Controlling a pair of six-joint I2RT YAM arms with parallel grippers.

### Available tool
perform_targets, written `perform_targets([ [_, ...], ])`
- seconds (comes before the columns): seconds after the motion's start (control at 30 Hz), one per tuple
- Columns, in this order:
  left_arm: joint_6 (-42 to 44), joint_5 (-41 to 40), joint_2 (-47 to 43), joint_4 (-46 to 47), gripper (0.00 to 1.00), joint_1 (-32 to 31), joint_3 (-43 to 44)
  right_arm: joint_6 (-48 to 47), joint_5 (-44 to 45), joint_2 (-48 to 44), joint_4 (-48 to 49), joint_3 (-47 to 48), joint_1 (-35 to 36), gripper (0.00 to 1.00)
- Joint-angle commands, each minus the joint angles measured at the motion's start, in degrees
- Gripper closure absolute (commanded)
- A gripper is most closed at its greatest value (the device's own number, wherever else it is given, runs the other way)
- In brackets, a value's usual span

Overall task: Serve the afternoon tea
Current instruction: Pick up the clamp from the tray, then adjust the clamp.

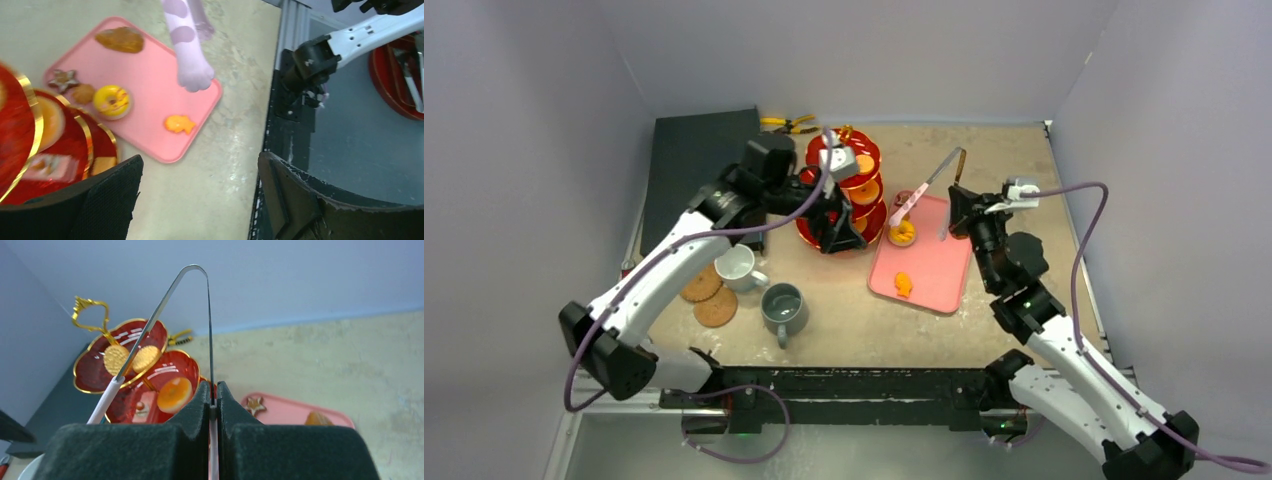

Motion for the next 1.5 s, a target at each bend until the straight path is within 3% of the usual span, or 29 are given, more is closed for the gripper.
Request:
perform_targets([
  [0.0,-4.08,2.11,4.82,6.41,0.14,-4.74,4.31,-6.46,-2.01,-1.29,14.25,-2.07,0.76,1.00],
  [0.27,-6.07,0.82,11.74,8.54,0.15,-7.78,9.52,-8.02,-4.38,-2.46,16.38,-2.49,1.94,1.00],
  [0.43,-5.05,-1.30,16.39,6.84,0.22,-8.40,15.51,-8.02,-6.45,-2.82,16.38,-2.36,2.12,1.00],
  [0.53,-4.78,-1.71,17.83,6.96,0.35,-8.81,16.97,-7.38,-7.36,-2.71,16.11,-2.08,2.51,1.00],
  [0.7,-0.02,-3.05,17.43,4.73,0.68,-9.05,16.55,-4.20,-8.67,-3.01,15.63,-1.92,2.57,1.00],
  [0.83,4.43,-4.81,15.85,3.01,0.83,-9.08,16.01,-0.66,-10.93,-2.34,13.88,-0.69,2.57,1.00],
  [0.9,7.52,-5.90,14.89,2.37,0.91,-9.22,15.89,1.75,-15.23,-1.40,10.99,0.49,2.57,0.93],
  [0.97,11.47,-7.61,13.64,2.12,1.00,-9.23,15.55,2.58,-18.18,-0.52,6.11,3.04,2.57,0.80],
  [1.13,18.99,-8.22,8.83,2.23,1.00,-9.24,12.54,3.95,-26.03,-3.47,-1.54,5.67,2.41,0.33],
  [1.3,23.05,-7.42,3.88,3.17,1.00,-9.30,8.93,6.26,-38.91,-4.87,-5.91,7.36,1.77,0.02],
  [1.47,24.14,-6.97,2.00,2.72,1.00,-9.29,7.72,7.63,-48.45,0.51,-8.07,13.21,1.51,0.01],
])
